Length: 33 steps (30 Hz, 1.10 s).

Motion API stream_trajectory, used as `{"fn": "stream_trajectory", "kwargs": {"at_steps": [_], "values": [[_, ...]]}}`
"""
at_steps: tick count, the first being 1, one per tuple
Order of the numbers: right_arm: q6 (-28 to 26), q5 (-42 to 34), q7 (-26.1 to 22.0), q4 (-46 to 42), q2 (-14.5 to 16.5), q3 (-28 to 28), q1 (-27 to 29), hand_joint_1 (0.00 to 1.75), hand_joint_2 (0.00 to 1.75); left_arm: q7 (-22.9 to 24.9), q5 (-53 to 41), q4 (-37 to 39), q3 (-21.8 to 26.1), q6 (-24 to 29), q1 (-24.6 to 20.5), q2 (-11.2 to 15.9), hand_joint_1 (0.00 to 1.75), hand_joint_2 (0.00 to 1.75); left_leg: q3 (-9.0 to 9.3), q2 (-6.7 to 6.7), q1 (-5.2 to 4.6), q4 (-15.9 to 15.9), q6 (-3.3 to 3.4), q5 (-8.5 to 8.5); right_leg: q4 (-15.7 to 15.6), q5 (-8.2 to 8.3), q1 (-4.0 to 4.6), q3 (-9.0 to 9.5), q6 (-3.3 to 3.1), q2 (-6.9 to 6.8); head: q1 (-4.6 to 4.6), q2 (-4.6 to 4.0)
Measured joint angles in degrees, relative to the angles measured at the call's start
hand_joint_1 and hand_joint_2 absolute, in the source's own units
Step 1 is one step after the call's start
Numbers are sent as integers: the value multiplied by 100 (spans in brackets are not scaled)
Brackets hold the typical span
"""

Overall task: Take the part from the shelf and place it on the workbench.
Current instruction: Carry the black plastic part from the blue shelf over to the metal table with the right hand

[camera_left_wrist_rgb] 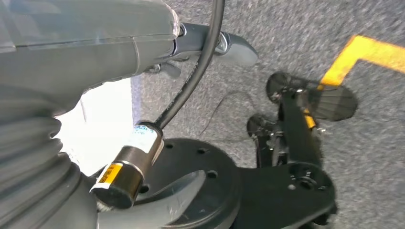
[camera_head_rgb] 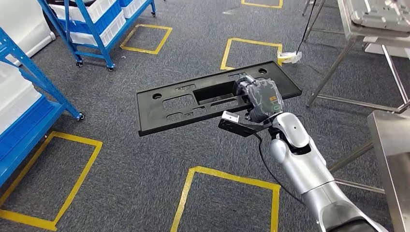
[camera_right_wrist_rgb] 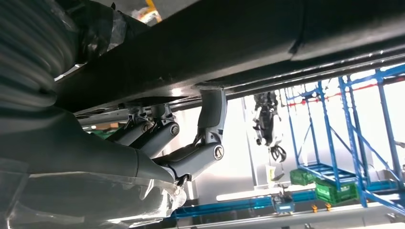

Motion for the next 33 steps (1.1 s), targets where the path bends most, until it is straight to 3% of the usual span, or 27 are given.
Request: {"fn": "stream_trajectory", "kwargs": {"at_steps": [2,3,4,5,7,9,11,14,16,18,19,20,21,23,25,29,31,33], "values": [[-1,2,0,5,5,0,-16,175,175,14,15,0,0,15,-10,2,0,175,26,-4,-3,6,13,-42,651,-293,0,-404,25,-8,2,0],[-3,10,1,9,14,0,0,175,175,27,31,0,1,24,-9,3,0,175,40,-8,-3,15,12,-71,900,-361,-4,-594,37,-11,2,0],[-8,29,6,11,25,1,26,175,175,48,47,0,1,30,-4,5,0,175,64,-13,-2,27,5,-107,985,-329,-5,-705,46,-18,2,0],[-21,62,21,13,46,2,56,175,175,77,71,0,1,32,7,10,0,175,102,-19,-2,43,-5,-149,861,-172,-7,-711,48,-27,2,0],[-91,163,73,12,105,10,114,175,175,95,121,0,1,5,32,23,0,175,197,-23,-1,80,-36,-255,184,317,0,-480,21,-45,4,0],[-192,266,145,-17,180,45,137,175,175,27,175,0,3,-68,21,50,0,175,234,-20,-3,115,-81,-336,-373,542,43,-296,-44,-56,2,0],[-188,321,215,-116,249,98,140,175,175,-15,233,0,8,-137,-11,87,0,175,239,-17,-5,149,-140,-365,-505,512,79,-269,-137,-56,-2,0],[-46,378,295,-221,426,181,106,175,175,49,319,0,17,-222,-21,181,0,175,210,-16,15,338,-235,-467,-573,505,53,-127,-264,-42,-2,0],[7,419,347,-226,588,254,39,175,175,90,354,0,20,-273,-22,249,0,175,-72,-18,54,884,-303,-688,-605,465,42,-38,-311,-30,-5,0],[29,438,373,-223,718,321,0,175,175,101,369,0,22,-294,-25,304,0,175,-527,-17,95,1580,-363,-932,-605,403,43,23,-322,-28,-7,0],[33,444,381,-218,762,348,-2,175,175,101,371,0,24,-297,-20,321,0,175,-685,-16,117,1754,-382,-942,-603,365,43,63,-314,-30,-6,0],[36,448,387,-213,791,367,-2,175,175,101,371,0,24,-298,-10,332,0,175,-735,-15,140,1710,-398,-826,-601,326,40,111,-301,-32,-5,0],[36,451,391,-208,814,381,-4,175,175,101,371,0,24,-299,3,341,0,175,-676,-14,166,1455,-410,-600,-599,284,35,168,-284,-33,-5,0],[34,454,399,-203,853,389,-22,175,175,101,371,0,24,-298,23,355,0,175,-417,-17,203,695,-454,-128,-597,201,26,270,-232,-31,-4,0],[32,453,405,-197,881,394,-52,175,175,101,371,0,25,-296,15,364,0,175,-271,-16,174,255,-424,1,-601,154,23,287,-157,-28,-7,0],[31,459,409,-186,903,415,-54,175,175,104,371,0,26,-293,17,382,0,175,-157,-17,129,164,-223,-59,-514,85,13,300,-20,-34,-7,0],[32,455,405,-181,903,422,-80,175,175,110,372,0,26,-295,21,397,0,175,-48,-22,113,138,-153,-97,-52,-86,1,71,-1,-42,-5,0],[46,445,392,-168,904,431,-104,175,175,137,373,0,26,-322,10,414,0,175,19,-28,73,135,-96,-159,690,-342,15,-409,-20,-45,-5,0]]}}
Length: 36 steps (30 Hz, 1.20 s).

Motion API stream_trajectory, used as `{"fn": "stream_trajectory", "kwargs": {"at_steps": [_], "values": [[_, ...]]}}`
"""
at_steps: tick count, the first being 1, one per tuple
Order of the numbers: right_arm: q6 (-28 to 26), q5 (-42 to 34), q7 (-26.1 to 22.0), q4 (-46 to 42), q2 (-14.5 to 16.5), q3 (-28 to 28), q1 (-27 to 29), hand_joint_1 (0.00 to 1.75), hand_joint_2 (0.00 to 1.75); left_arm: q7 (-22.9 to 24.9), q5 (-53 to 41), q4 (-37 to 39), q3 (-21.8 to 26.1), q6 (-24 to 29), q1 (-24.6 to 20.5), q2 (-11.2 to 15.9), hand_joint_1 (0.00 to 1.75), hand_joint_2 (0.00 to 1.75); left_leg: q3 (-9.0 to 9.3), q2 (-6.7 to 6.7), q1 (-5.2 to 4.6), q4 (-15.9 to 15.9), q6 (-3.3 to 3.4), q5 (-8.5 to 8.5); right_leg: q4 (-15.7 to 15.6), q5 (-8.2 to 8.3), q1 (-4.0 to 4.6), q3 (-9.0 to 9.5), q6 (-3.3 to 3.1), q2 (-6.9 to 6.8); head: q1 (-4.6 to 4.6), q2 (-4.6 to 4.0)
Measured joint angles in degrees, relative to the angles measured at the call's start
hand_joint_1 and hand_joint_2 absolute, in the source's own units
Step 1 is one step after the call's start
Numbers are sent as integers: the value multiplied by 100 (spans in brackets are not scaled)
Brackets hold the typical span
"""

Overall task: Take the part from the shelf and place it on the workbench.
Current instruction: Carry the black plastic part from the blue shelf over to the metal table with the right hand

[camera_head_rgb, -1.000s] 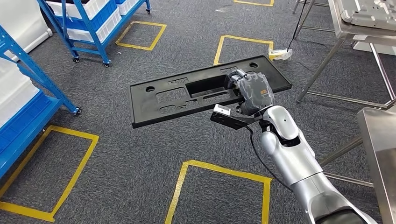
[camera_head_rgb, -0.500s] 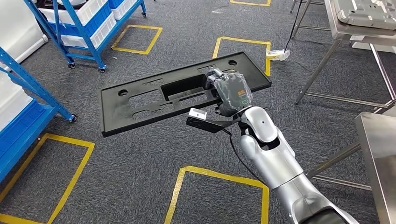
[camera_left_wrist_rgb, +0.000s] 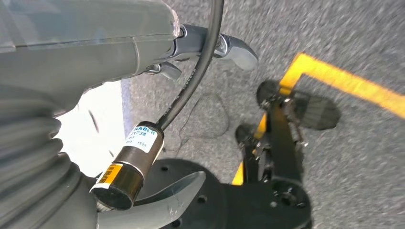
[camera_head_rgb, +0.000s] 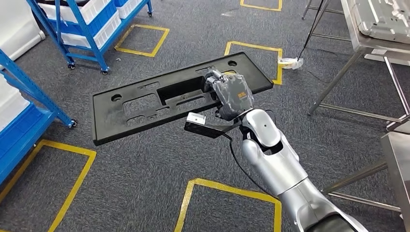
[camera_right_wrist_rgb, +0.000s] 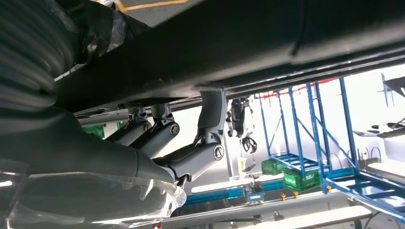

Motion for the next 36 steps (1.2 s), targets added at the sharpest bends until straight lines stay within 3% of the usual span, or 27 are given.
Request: {"fn": "stream_trajectory", "kwargs": {"at_steps": [1,2,3,5,6,7,8,12,16,23,26,28,30,32,33,34,36], "values": [[13,-9,-8,13,5,7,-3,175,175,24,1,0,0,-26,-4,9,0,175,34,-6,-26,2,22,-35,249,-57,17,-213,-22,1,1,0],[29,-22,-13,27,12,16,-2,175,175,50,1,0,0,-58,-2,17,0,175,82,-13,-54,3,38,-75,304,-8,41,-335,-59,1,0,0],[45,-38,-15,40,19,28,-3,175,175,71,0,0,0,-90,4,25,0,175,143,-18,-81,4,51,-121,144,168,77,-346,-112,2,-1,0],[78,-86,-16,43,23,44,-18,175,175,90,-1,0,0,-147,20,35,0,175,284,-23,-113,-2,65,-218,-587,726,187,-136,-262,-11,-3,0],[95,-124,-12,32,9,48,-38,175,175,81,-3,-1,-1,-164,22,37,0,175,326,-24,-113,-12,60,-251,-938,910,238,-30,-332,-21,-8,0],[116,-178,-5,9,-20,47,-55,175,175,62,-13,-3,-2,-173,19,36,0,175,343,-23,-104,-25,45,-273,-1166,1034,280,44,-381,-33,-15,0],[145,-252,2,-28,-75,41,-67,175,175,41,-36,-5,-8,-163,14,32,0,175,352,-21,-93,-26,29,-272,-1294,1056,301,77,-410,-39,-22,0],[333,-733,-94,-184,-517,-131,5,175,175,49,-187,-9,-91,96,15,-37,0,175,468,-17,-73,-179,-12,-234,-1456,1194,305,225,-309,-45,-26,0],[470,-1057,-422,-153,-920,-398,111,175,175,-1,-184,-9,-158,360,50,-198,0,175,484,-3,-117,-216,2,-285,-1484,1113,233,238,-244,-29,-27,0],[564,-1123,-510,-71,-1060,-481,142,175,175,-29,-140,-9,-162,423,45,-325,0,175,473,15,-170,-201,72,-291,-1484,1120,184,231,-172,-9,-28,0],[583,-1123,-510,-62,-1092,-487,139,175,175,-22,-132,-9,-163,412,35,-358,0,175,501,51,-151,-250,132,-234,-1448,1110,184,208,-118,13,-27,0],[587,-1123,-510,-57,-1118,-495,133,175,175,-14,-127,-9,-164,403,29,-384,0,175,525,103,-126,-296,171,-195,-1097,903,175,43,-71,15,-25,0],[587,-1123,-511,-42,-1137,-499,151,175,175,-5,-125,-9,-164,397,28,-393,0,175,526,161,-130,-294,184,-197,-322,554,138,-328,-33,8,-26,0],[588,-1123,-512,-15,-1148,-501,195,175,175,-4,-126,-9,-164,384,27,-395,0,175,534,225,-135,-281,185,-217,227,426,100,-616,-12,2,-26,0],[590,-1123,-511,-3,-1152,-501,211,175,175,-8,-127,-9,-164,375,27,-397,0,175,547,257,-135,-271,179,-237,177,525,88,-600,-13,-11,-26,0],[592,-1123,-509,4,-1155,-501,215,175,175,-14,-128,-9,-165,369,27,-400,0,175,567,291,-136,-258,170,-265,-112,715,82,-459,-23,-41,-26,0],[601,-1123,-504,8,-1158,-502,192,175,175,-23,-126,-9,-166,364,26,-410,0,175,607,365,-152,-221,131,-342,-913,1033,132,-53,-84,-262,-23,0]]}}
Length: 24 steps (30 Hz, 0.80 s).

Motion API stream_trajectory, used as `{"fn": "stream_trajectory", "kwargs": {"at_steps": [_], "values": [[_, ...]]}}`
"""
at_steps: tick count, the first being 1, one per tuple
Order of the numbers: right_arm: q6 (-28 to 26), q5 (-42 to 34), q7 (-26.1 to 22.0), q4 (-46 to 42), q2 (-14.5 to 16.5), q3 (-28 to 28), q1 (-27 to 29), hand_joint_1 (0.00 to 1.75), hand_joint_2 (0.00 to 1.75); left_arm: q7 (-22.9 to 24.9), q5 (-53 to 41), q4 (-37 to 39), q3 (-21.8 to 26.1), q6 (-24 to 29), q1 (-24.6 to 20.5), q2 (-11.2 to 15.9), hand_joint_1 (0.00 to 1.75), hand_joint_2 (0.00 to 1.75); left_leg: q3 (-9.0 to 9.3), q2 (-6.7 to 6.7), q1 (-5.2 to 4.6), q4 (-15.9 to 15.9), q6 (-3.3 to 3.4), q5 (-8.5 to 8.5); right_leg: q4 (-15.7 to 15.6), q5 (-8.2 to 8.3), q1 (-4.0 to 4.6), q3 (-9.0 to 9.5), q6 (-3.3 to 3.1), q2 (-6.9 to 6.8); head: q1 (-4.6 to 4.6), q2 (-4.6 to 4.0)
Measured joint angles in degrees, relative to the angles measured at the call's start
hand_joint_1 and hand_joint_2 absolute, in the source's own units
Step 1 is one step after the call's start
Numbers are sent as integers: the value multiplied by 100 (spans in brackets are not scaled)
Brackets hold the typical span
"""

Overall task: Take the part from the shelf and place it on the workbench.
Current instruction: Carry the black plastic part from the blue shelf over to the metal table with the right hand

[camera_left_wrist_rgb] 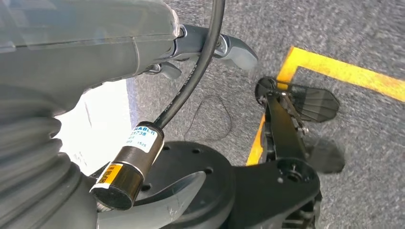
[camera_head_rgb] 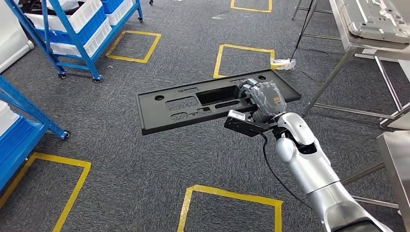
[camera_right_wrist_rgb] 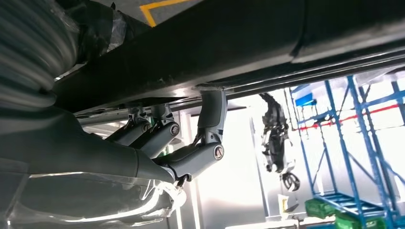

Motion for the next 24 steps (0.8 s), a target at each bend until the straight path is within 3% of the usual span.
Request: {"fn": "stream_trajectory", "kwargs": {"at_steps": [2,4,6,7,9,11,12,13,15,16,18,20,22,24], "values": [[9,-1,0,0,0,-1,-35,175,175,-1,7,0,0,-3,-1,-9,0,175,5,88,-26,31,-62,-66,-399,53,68,193,-74,-174,-3,0],[12,-3,-3,1,-5,-4,-45,175,175,-1,17,0,0,-9,-4,-11,0,175,17,204,-46,30,-122,-111,-433,24,75,198,-126,-92,-8,0],[10,-4,-7,1,-20,-14,-49,175,175,-5,24,0,-1,-17,-10,-9,0,175,-6,102,-30,151,-187,-219,-478,24,34,233,-168,36,-7,0],[9,-7,-9,1,-28,-19,-59,175,175,-9,24,0,-2,-22,-11,-8,0,175,-106,-27,-7,370,-230,-332,-499,26,6,255,-189,95,-7,0],[7,-18,-20,3,-30,-23,-72,175,175,-15,33,0,-2,-22,-7,-8,0,175,-512,-252,67,1124,-318,-636,-506,17,-22,275,-218,215,-8,0],[3,-30,-37,18,-29,-23,-54,175,175,-8,44,0,-2,-4,-3,-10,0,175,-930,-286,131,1758,-388,-767,-495,4,-43,288,-217,362,-8,0],[-1,-33,-45,26,-31,-23,-39,175,175,-4,48,0,-2,6,2,-11,0,175,-1011,-288,160,1785,-416,-657,-482,-6,-58,297,-204,442,-8,0],[-8,-33,-52,33,-35,-24,-27,175,175,-1,52,0,-2,15,7,-12,0,175,-980,-306,187,1584,-440,-438,-461,-21,-77,306,-182,523,-8,0],[-54,3,-57,33,-46,-25,-23,175,175,-39,58,0,-2,14,18,-13,0,175,-717,-494,240,833,-475,44,-397,-61,-113,305,-116,673,-7,0],[-79,40,-44,27,-55,-25,-35,175,175,-87,59,0,-2,2,18,-13,0,175,-596,-612,255,523,-469,161,-363,-71,-127,280,-78,739,-7,0],[-87,158,30,-27,-102,-28,-65,175,175,-196,66,0,-3,-38,-7,-13,0,175,-512,-742,240,301,-409,170,-342,-48,-153,211,8,850,-7,0],[-62,325,146,-106,-209,-38,-91,175,175,-246,80,0,-7,-57,-48,-14,0,175,-504,-644,225,255,-301,197,-352,-17,-181,164,89,919,-6,0],[-102,531,225,-142,-344,-71,-131,175,175,-262,95,0,-23,-61,-68,-17,0,175,-482,-526,226,195,-192,240,-142,-157,-166,62,124,722,7,0],[-188,702,250,-138,-466,-132,-175,175,175,-270,104,0,-46,-60,-65,-19,0,175,-477,-409,204,172,-122,253,534,-519,-145,-239,131,409,25,0]]}}
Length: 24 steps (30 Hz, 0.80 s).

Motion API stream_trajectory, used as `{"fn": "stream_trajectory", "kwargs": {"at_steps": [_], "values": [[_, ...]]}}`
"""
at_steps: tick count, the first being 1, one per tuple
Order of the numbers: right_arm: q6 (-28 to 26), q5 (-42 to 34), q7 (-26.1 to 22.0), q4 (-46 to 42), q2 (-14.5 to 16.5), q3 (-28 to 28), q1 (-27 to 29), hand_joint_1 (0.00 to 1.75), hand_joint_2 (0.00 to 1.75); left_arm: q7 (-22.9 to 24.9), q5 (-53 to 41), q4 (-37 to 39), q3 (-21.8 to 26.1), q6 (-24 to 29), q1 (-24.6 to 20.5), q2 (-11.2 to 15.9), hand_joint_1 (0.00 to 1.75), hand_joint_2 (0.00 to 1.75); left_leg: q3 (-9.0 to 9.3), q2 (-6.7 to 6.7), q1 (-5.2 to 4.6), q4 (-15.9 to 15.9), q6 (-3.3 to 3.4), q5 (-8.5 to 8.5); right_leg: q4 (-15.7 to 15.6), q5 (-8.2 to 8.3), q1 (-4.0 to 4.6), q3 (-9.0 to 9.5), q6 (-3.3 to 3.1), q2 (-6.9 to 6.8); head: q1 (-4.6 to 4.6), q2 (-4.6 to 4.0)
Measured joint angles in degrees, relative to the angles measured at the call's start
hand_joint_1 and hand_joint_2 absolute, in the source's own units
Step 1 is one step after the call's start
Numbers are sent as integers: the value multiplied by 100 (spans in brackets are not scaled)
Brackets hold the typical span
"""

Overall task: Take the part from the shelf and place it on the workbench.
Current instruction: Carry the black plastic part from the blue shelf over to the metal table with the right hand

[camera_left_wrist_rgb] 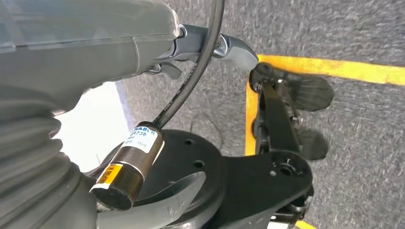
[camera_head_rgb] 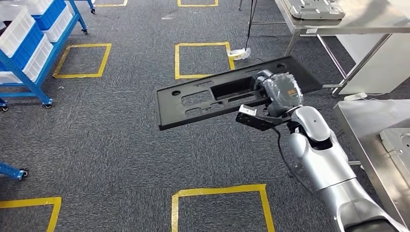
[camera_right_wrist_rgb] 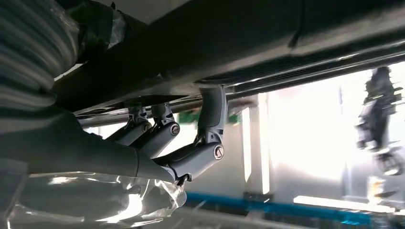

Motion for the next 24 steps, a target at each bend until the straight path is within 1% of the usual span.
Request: {"fn": "stream_trajectory", "kwargs": {"at_steps": [1,2,3,4,5,6,7,8,9,10,11,12,13,14,15,16,17,18,19,20,21,22,23,24], "values": [[-38,52,4,8,-50,-28,-12,175,175,-4,3,0,-11,1,7,1,0,175,-3,61,-17,2,19,-3,402,-178,-1,-183,7,-81,4,0],[-64,74,4,18,-92,-48,-15,175,175,-5,4,0,-22,2,15,1,0,175,-5,126,-31,6,26,-8,690,-275,-3,-313,10,-112,5,0],[-76,81,4,28,-126,-60,-15,175,175,-5,4,0,-31,2,18,1,0,175,-4,194,-44,11,32,-14,774,-267,-3,-342,6,-127,5,0],[-82,88,4,35,-153,-69,-15,175,175,-6,5,0,-39,2,16,-2,0,175,0,262,-56,18,36,-25,636,-161,3,-256,-8,-148,5,0],[-86,103,7,40,-175,-80,-18,175,175,-7,7,0,-45,1,10,-7,0,175,9,329,-67,26,36,-39,288,18,17,-59,-32,-196,5,0],[-93,130,11,42,-190,-92,-29,175,175,-7,9,0,-50,1,4,-14,0,175,20,393,-79,34,32,-56,-148,174,47,180,-67,-307,5,0],[-101,167,25,42,-200,-105,-48,175,175,-9,12,0,-54,1,-2,-21,0,175,26,451,-98,46,18,-77,-518,287,85,384,-106,-409,4,0],[-114,210,42,42,-211,-116,-70,175,175,-10,16,0,-59,0,-9,-27,0,175,31,506,-114,55,1,-95,-769,343,119,515,-138,-481,3,0],[-129,252,65,46,-230,-128,-91,175,175,-13,17,0,-65,-1,-14,-30,0,175,37,562,-127,59,-18,-110,-874,343,147,564,-161,-510,2,0],[-140,289,85,56,-260,-142,-105,175,175,-16,19,0,-73,-1,-20,-31,0,175,46,617,-137,59,-37,-122,-885,349,159,566,-175,-458,2,0],[-152,322,97,72,-299,-164,-114,175,175,-23,20,0,-81,-1,-27,-30,0,175,56,655,-142,60,-59,-139,-903,360,139,574,-191,-397,1,0],[-166,352,101,94,-335,-195,-121,175,175,-32,21,0,-89,-1,-35,-30,0,175,56,607,-137,92,-87,-179,-928,372,116,591,-209,-344,2,0],[-188,382,98,123,-364,-237,-136,175,175,-40,21,0,-96,-2,-41,-30,0,175,15,495,-129,207,-114,-265,-952,385,87,609,-232,-298,0,0],[-217,412,93,156,-383,-284,-152,175,175,-46,22,0,-102,-5,-46,-30,0,175,-87,353,-114,444,-143,-406,-973,396,57,625,-253,-255,-2,0],[-257,447,89,193,-391,-333,-167,175,175,-49,23,0,-114,-8,-46,-32,0,175,-246,211,-89,796,-166,-580,-977,398,49,628,-265,-206,-2,0],[-295,485,88,231,-398,-377,-179,175,175,-51,26,0,-127,-12,-43,-34,0,175,-440,143,-69,1197,-183,-749,-971,399,45,626,-272,-148,-3,0],[-325,531,87,267,-401,-411,-182,175,175,-54,30,0,-146,-14,-39,-36,0,175,-617,121,-49,1539,-201,-852,-962,398,43,623,-275,-78,-3,0],[-347,580,89,303,-404,-440,-182,175,175,-58,34,0,-168,-14,-36,-37,0,175,-721,117,-31,1715,-217,-852,-948,395,41,621,-273,-2,-3,0],[-356,621,92,334,-407,-461,-182,175,175,-64,37,0,-185,-12,-37,-37,0,175,-718,114,-13,1652,-228,-730,-930,389,35,619,-266,79,-2,0],[-363,658,97,362,-412,-488,-182,175,175,-73,39,0,-204,-9,-39,-37,0,175,-608,89,6,1367,-237,-515,-908,378,25,618,-252,162,-3,0],[-375,684,105,382,-415,-517,-184,175,175,-83,39,0,-217,-5,-41,-37,0,175,-441,-11,31,968,-243,-305,-883,363,10,613,-230,238,-1,0],[-394,708,117,399,-417,-549,-192,175,175,-95,38,0,-229,-1,-42,-39,0,175,-275,-162,53,594,-247,-154,-851,353,1,589,-196,311,-1,0],[-415,738,134,414,-424,-579,-201,175,175,-112,35,0,-241,1,-41,-42,0,175,-171,-295,68,344,-242,-75,-828,354,-10,555,-156,374,-1,0],[-439,770,158,428,-431,-603,-205,175,175,-131,30,0,-255,5,-43,-46,0,175,-130,-394,70,231,-229,-70,-817,366,-22,517,-113,431,1,0]]}}
